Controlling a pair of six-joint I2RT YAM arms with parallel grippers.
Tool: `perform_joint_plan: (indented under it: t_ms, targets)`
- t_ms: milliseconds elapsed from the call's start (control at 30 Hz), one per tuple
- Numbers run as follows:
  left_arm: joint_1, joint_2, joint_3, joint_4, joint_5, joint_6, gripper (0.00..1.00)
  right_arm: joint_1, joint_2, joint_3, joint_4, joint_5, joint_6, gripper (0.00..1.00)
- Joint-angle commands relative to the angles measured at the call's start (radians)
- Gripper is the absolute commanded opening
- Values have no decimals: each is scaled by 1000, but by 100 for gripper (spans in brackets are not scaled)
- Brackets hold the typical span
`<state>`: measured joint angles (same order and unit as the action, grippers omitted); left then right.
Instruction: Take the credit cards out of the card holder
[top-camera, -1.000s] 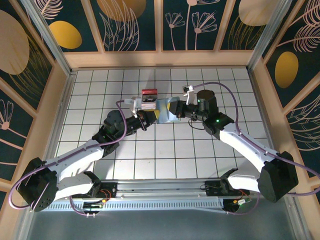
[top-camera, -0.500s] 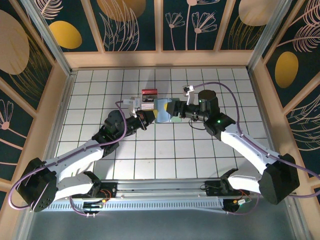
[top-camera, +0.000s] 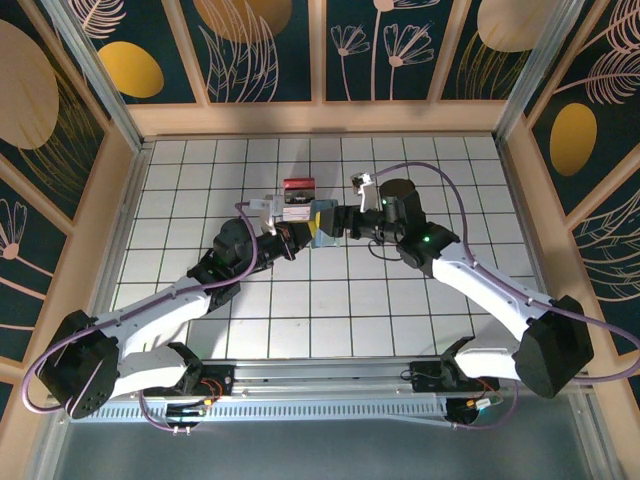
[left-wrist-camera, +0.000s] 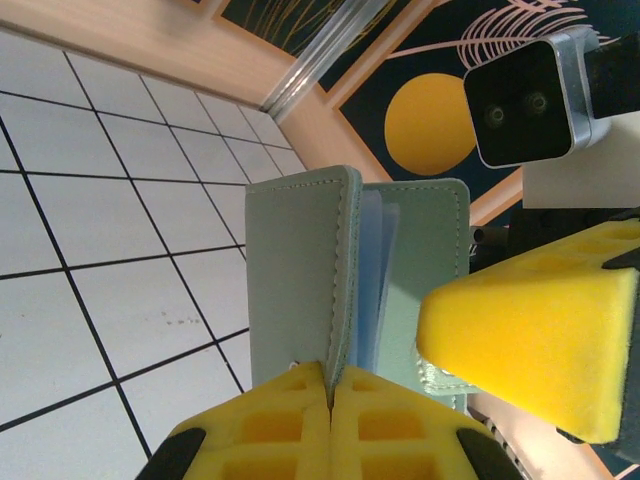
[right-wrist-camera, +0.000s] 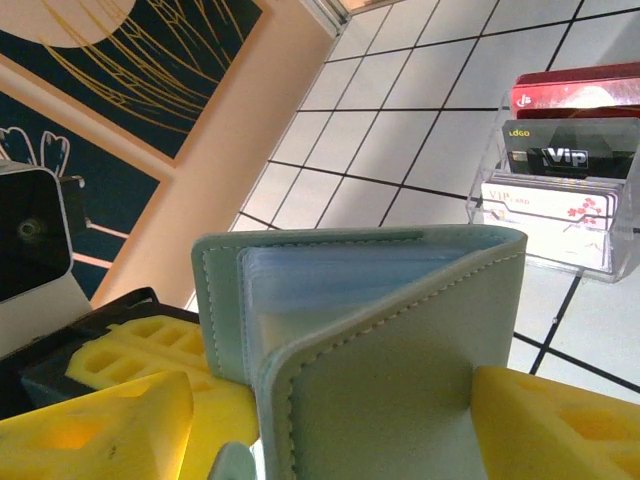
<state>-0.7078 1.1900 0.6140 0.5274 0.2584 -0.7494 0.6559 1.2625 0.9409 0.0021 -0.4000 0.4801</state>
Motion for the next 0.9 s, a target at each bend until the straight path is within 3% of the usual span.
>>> perform_joint_plan:
  t_ms: [0,100,333,600,767,867]
  targets:
    - [2,4,39,67,36,-16,0,20,16,47,-29,42,-32,73]
    - [2,3,41,69,38,-19,0,23,17,49,-31,54,-34,66]
    - [2,-3,37,59,25,-20,0,24,-11,39,-22,65,-34,35]
    - [3,-6,30,59,18,-22,0,25,-34,32,-19,69,-34,23]
    - [3,-10,27,45,0,-24,36,23,-47,30,-19,70,-29,13]
    - [3,-9,25,43,-5,-26,50,23,-56,28,-21,74,-29,12]
